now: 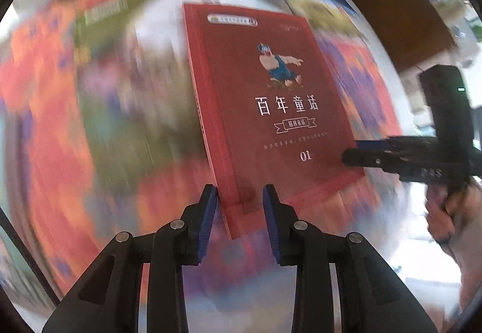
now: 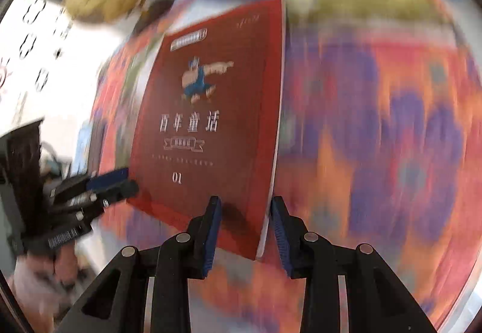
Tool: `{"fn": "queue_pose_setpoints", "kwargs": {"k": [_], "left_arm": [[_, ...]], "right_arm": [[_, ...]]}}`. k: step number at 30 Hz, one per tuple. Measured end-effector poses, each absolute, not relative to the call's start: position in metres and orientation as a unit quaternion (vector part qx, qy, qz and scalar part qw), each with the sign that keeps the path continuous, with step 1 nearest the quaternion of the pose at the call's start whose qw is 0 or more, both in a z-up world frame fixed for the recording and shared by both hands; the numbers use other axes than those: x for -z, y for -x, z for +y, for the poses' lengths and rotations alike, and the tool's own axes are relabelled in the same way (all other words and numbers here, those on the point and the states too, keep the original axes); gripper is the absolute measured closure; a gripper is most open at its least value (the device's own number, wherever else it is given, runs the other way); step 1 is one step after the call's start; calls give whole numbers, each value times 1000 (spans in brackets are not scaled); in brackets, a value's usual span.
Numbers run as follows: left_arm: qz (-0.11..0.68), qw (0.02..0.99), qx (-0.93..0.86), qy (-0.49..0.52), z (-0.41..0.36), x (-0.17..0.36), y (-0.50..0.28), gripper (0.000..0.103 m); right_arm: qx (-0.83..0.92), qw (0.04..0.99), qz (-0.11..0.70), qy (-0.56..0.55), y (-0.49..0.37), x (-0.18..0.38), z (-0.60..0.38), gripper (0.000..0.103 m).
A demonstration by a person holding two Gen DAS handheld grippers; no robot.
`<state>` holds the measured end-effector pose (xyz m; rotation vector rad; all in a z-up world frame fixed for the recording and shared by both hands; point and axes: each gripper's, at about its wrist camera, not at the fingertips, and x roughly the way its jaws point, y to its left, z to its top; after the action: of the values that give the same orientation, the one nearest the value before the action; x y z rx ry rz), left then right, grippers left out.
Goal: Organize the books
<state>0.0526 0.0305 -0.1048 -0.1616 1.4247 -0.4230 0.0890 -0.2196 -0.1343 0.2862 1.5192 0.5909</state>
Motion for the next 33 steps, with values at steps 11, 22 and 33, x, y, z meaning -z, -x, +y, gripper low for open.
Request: {"fn": "queue_pose_setpoints", "kwargs": {"k": [11,22,33], "left_arm": [[667,695,184,195,60,131,-52,71],[664,678,229,217,40,139,-64,74],[702,646,204,221,44,145,-74,74]], "right_arm": [[-313,652,651,-231,-79,153,-258,55],[-373,621,640,-257,-87,164,-263,57],[-382,629,629,-249,-102,170,-255,81]]}}
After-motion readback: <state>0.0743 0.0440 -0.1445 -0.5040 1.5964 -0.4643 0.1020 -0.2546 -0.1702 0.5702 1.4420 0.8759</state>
